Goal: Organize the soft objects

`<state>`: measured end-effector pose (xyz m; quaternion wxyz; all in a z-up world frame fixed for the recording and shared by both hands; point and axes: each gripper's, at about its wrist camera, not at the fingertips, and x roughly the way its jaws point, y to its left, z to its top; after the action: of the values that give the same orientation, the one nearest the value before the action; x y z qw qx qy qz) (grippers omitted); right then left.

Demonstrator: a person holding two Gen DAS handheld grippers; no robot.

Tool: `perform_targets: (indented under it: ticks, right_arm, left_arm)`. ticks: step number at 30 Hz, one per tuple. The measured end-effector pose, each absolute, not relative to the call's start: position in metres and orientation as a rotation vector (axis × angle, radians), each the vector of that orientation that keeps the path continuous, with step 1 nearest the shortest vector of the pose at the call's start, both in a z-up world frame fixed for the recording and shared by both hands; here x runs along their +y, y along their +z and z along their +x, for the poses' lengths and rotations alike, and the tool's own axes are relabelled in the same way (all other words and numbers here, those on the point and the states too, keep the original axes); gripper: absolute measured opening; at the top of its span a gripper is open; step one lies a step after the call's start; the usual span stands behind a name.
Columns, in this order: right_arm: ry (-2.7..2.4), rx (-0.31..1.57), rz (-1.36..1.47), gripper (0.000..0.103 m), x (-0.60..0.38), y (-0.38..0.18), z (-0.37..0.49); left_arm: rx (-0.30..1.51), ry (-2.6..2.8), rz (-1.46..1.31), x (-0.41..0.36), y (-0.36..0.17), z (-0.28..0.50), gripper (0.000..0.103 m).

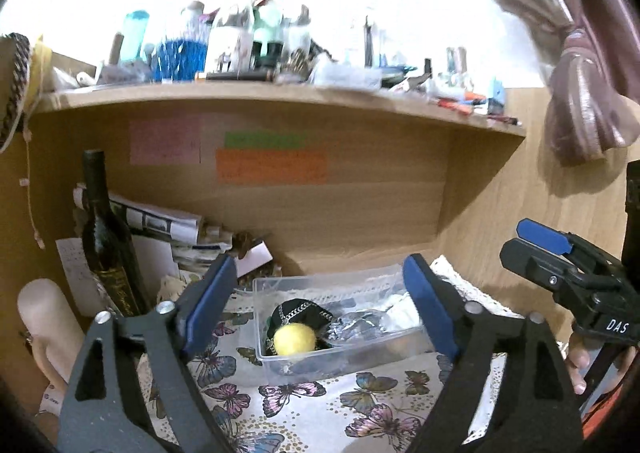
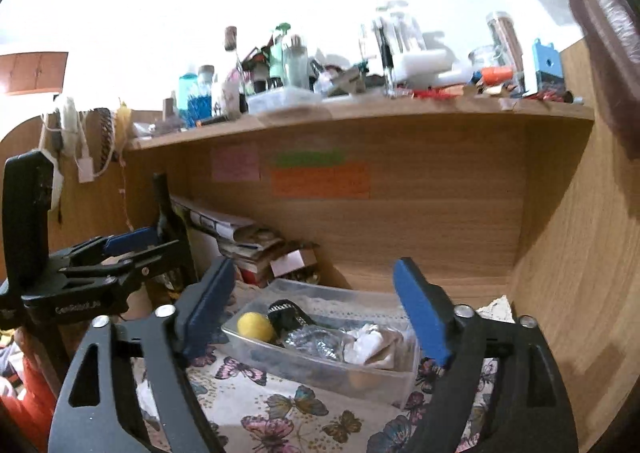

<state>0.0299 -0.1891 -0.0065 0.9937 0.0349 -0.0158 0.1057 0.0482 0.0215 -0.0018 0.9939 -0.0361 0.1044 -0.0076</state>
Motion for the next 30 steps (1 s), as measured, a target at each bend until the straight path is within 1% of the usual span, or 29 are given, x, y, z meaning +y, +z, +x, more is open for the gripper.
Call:
perform_targets:
  ticks: [3,5,7,8,30]
  right_arm:
    - [0.206,-0.045,0.074,0.087,-0.187,-0.008,0.023]
    - [0.194,-0.056,0.078,0.092,-0.187,-0.010,0.017]
    - [0.186,-0.067,0.084,0.100,-0.188,-0.010,0.013]
    - [0.182,-0.075,0.088,0.102,-0.189,-0.011,0.010]
    - [0.190,-0.084,0.081,0.103,-0.185,-0.014,-0.002]
  left_arm:
    - [0.188,-0.010,-0.065,0.017,-0.001,0.037,0.095]
    - [0.178,-0.013,-0.064,0.015,-0.001,0.030,0.099]
    - [0.168,-0.011,-0.067,0.014,-0.001,0.025,0.100]
    - [0.163,-0.010,-0.069,0.014,-0.001,0.023,0.101]
    - [0.147,-0.012,-0.060,0.010,-0.001,0.011,0.103]
